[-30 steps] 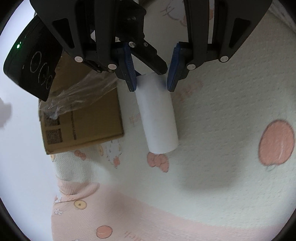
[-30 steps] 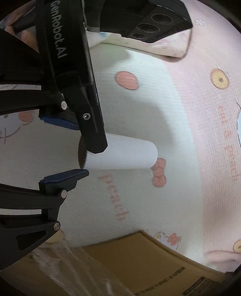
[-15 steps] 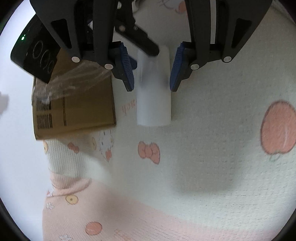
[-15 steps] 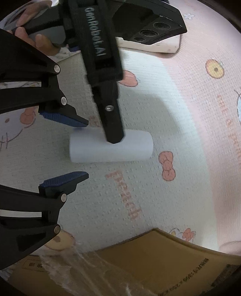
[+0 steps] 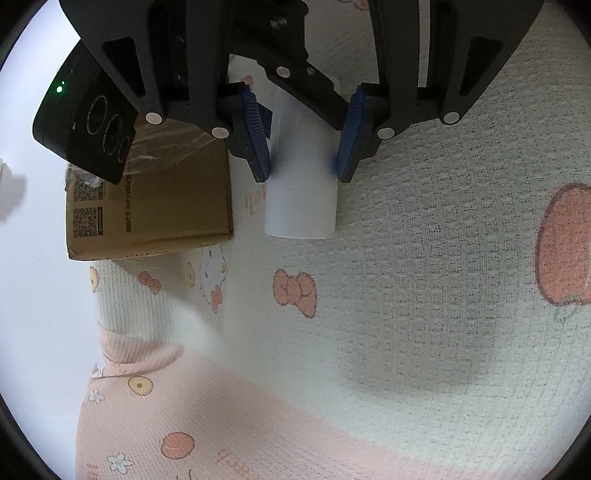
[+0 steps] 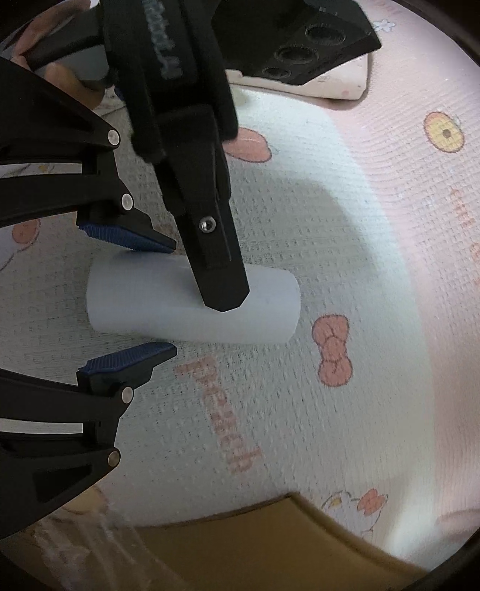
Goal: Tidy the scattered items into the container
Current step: 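Lift both gripped tubes upright off the bedspread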
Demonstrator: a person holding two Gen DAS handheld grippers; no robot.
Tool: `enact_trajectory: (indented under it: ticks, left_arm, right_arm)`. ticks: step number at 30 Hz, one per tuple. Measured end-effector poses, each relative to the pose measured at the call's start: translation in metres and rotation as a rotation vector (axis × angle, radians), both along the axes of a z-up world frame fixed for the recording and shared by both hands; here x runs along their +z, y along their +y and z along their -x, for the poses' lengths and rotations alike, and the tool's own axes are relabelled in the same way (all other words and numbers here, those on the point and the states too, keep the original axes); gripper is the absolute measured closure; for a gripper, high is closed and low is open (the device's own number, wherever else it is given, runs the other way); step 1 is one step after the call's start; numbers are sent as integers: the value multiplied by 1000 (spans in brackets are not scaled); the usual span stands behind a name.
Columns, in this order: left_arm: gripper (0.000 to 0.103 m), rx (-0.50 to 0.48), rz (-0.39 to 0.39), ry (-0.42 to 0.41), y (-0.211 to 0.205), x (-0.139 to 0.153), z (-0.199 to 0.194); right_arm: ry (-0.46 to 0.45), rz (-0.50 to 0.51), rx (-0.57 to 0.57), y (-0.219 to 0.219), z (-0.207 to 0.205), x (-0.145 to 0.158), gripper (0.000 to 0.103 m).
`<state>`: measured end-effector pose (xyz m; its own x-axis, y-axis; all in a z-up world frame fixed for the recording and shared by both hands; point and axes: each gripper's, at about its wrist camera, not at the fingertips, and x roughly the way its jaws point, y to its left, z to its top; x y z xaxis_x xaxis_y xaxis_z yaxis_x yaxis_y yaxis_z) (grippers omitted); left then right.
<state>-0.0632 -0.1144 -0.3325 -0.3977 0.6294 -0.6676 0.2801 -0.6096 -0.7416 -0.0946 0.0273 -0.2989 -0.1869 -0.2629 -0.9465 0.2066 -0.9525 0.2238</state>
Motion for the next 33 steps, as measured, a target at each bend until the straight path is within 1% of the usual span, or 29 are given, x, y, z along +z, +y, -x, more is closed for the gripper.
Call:
enact_trajectory:
  ticks: [3, 7, 13, 23, 28, 33]
  left_arm:
    - [62, -4, 5, 2, 1, 1, 0]
    - [62, -7, 9, 6, 2, 4, -1]
    - [62, -33, 37, 65, 7, 23, -6]
    - [62, -37, 37, 174, 13, 77, -14]
    - [62, -40, 59, 227, 20, 111, -19]
    - [62, -53, 77, 292, 32, 148, -19]
  right_arm:
    - [7, 4, 13, -2, 1, 0, 59]
    - [6, -8, 29, -4, -1, 2, 60]
    - [34, -11, 40, -1, -9, 15, 60]
    - [150, -45, 67, 5, -24, 69, 60]
    - [215, -41, 80, 10, -30, 101, 60]
    - [282, -72, 99, 19, -38, 134, 60]
